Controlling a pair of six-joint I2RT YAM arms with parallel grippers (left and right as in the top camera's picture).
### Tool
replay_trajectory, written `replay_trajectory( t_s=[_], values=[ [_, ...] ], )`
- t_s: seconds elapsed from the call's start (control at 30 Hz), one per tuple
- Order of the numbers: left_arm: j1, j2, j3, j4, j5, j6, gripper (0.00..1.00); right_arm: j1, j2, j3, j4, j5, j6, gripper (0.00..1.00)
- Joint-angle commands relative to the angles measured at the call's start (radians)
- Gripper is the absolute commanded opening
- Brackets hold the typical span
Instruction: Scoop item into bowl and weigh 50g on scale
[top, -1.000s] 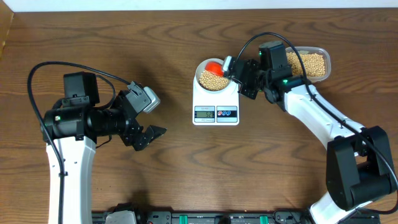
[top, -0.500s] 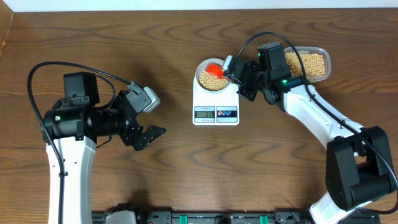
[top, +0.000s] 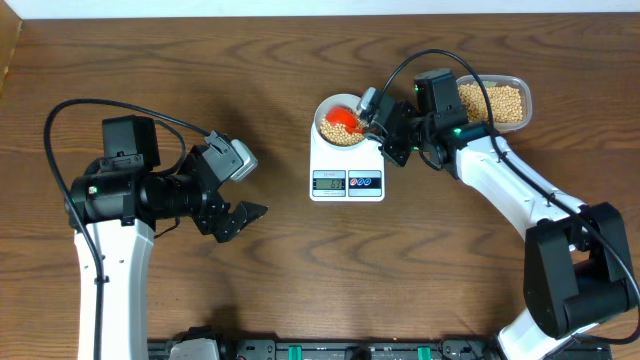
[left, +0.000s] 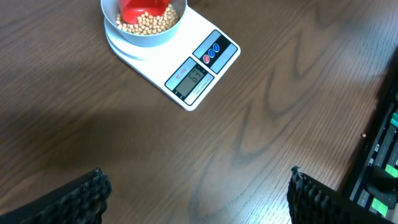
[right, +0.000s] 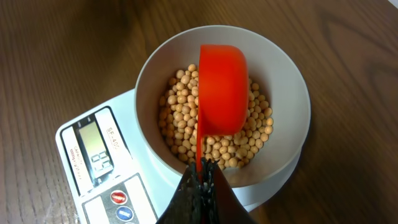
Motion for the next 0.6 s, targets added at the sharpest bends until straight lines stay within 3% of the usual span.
replay_trajectory(
  t_s=[0.0,0.4,0.57],
  values=[
    [-0.002,-0.006,0.027,-0.003,0.016,0.013,0.93,0.006,0.013,0.0,0.001,-0.026,0.042,0.01],
    [-0.002,-0.006,0.027,-0.003,0.016,0.013,0.93,0.003,0.013,0.0,0.047,-0.092,0.298,0.04],
    [-0.002,-0.006,0.027,-0.003,0.016,0.013,0.93,0.002,0.013,0.0,0.026,-0.121,0.301,0.01]
  ],
)
